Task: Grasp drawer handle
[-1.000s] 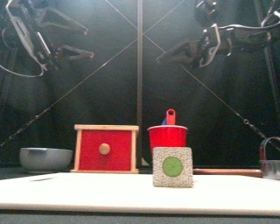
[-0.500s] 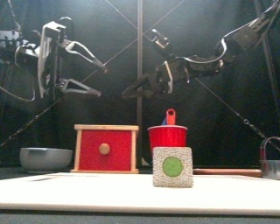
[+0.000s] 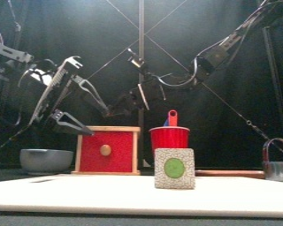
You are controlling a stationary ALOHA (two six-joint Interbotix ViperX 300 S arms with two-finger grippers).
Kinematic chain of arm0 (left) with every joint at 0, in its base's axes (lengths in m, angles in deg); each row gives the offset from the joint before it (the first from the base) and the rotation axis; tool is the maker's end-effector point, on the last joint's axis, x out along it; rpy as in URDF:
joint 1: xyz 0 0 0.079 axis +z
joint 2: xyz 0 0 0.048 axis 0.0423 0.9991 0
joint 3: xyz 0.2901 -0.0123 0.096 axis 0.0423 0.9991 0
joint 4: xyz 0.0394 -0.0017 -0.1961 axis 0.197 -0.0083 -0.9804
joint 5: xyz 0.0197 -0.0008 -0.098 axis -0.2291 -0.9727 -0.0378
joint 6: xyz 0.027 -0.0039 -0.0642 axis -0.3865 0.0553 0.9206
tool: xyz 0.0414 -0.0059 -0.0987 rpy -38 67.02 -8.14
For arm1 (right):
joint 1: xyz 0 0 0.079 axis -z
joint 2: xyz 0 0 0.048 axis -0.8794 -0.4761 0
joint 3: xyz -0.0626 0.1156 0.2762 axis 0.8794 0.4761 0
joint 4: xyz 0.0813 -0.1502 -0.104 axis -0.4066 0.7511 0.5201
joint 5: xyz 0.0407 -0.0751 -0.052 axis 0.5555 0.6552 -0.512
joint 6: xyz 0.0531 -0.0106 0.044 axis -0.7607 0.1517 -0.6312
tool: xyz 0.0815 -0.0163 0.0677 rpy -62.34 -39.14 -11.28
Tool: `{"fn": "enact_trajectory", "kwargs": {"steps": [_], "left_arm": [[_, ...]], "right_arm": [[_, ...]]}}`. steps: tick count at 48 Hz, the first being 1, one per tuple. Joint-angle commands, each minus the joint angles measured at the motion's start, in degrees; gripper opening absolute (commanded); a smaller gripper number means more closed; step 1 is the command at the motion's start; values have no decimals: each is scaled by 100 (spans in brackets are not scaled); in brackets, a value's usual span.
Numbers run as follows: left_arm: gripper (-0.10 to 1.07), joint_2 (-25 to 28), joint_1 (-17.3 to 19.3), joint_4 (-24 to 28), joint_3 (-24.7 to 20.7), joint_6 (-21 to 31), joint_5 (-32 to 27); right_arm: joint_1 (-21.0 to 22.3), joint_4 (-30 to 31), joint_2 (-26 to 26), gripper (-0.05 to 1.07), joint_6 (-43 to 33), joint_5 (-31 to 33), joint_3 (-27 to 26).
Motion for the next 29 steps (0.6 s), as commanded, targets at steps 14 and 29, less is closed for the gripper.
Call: {"fn": "enact_trajectory", "kwargs": {"steps": [14,29], "left_arm": [[92,571,185,-18,-378,334,53],[91,853,466,-149,-510,325,62]], "right_arm": [[79,9,-158,4,0,123,-220],[35,9,-246,4,0,237,-193]]}}
